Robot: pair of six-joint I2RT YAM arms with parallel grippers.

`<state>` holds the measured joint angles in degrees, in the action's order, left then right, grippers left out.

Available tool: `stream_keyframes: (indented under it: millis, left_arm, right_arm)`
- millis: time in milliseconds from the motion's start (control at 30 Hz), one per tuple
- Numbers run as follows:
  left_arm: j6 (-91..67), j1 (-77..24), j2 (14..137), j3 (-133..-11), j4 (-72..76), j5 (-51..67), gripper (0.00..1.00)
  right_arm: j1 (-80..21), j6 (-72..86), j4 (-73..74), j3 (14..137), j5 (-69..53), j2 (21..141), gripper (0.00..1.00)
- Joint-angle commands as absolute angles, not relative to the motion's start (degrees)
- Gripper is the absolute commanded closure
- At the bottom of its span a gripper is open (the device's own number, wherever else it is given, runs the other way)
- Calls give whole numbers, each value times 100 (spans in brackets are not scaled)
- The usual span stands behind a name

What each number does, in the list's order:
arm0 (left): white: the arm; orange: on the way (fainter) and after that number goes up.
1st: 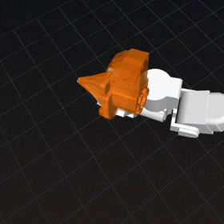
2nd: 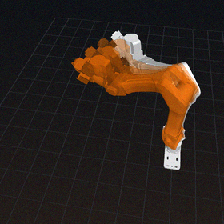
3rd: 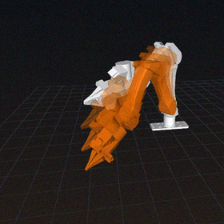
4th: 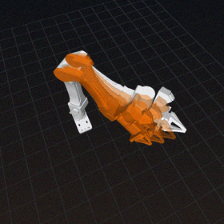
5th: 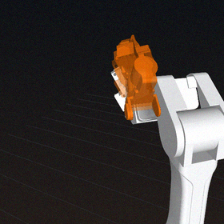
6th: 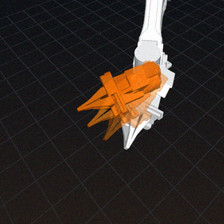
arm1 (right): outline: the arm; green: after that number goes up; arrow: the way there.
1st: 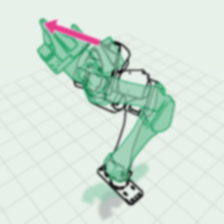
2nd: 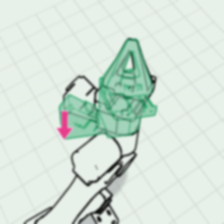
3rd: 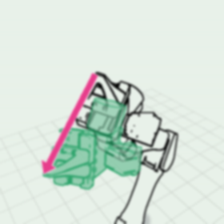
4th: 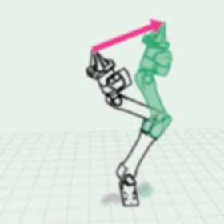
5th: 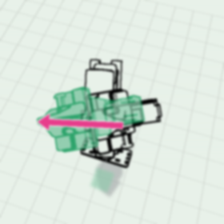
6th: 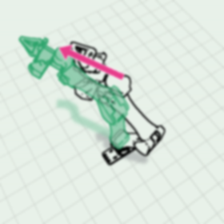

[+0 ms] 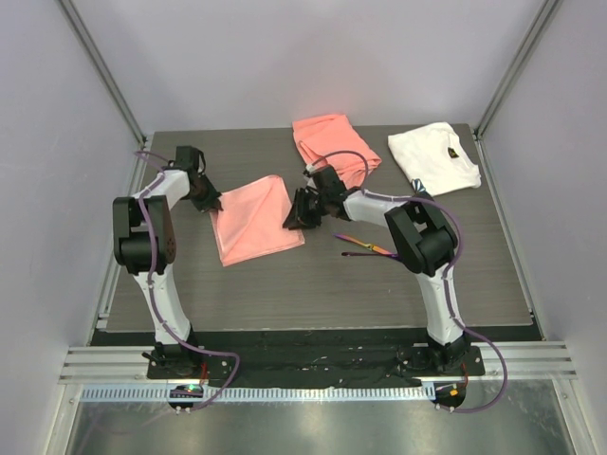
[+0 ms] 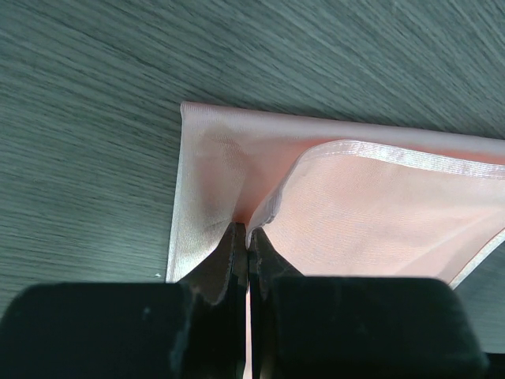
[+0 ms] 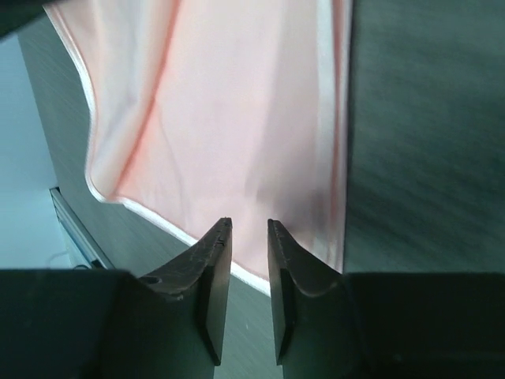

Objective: Fold the napkin into a case and place the utensils inside
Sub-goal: Fold the top corner of the square-folded napkin at the center of the board.

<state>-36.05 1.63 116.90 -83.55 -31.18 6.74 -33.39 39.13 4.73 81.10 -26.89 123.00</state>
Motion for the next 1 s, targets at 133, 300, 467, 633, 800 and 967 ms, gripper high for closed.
stream_keyframes:
  millis: [133, 300, 467, 633, 800, 967]
  left_arm:
    - [-3709, 176, 11733, -8429, -3155, 773, 97]
    - [-3656, 176, 11751, -8481, -3208, 721, 97]
    - [-3639, 184, 11698, -8517, -3217, 703, 97]
    - [-3683, 176, 11733, -8578, -3226, 782, 97]
    - [-3718, 185, 11716, -8569, -3199, 826, 97]
    - [-3753, 185, 11690, -8552, -3173, 888, 97]
  right_arm:
    - [-3375, 3920, 27, 9878, -2637, 13314, 58]
    - [-3375, 4095, -605, 10511, -2759, 13772, 53]
    - [-3401, 4236, -869, 10986, -2857, 14123, 52]
    - [-3436, 4298, -1124, 11355, -2725, 14326, 62]
    - [-3463, 4552, -1546, 11583, -2664, 14475, 80]
    - [-3454, 4763, -1416, 12601, -2558, 15187, 83]
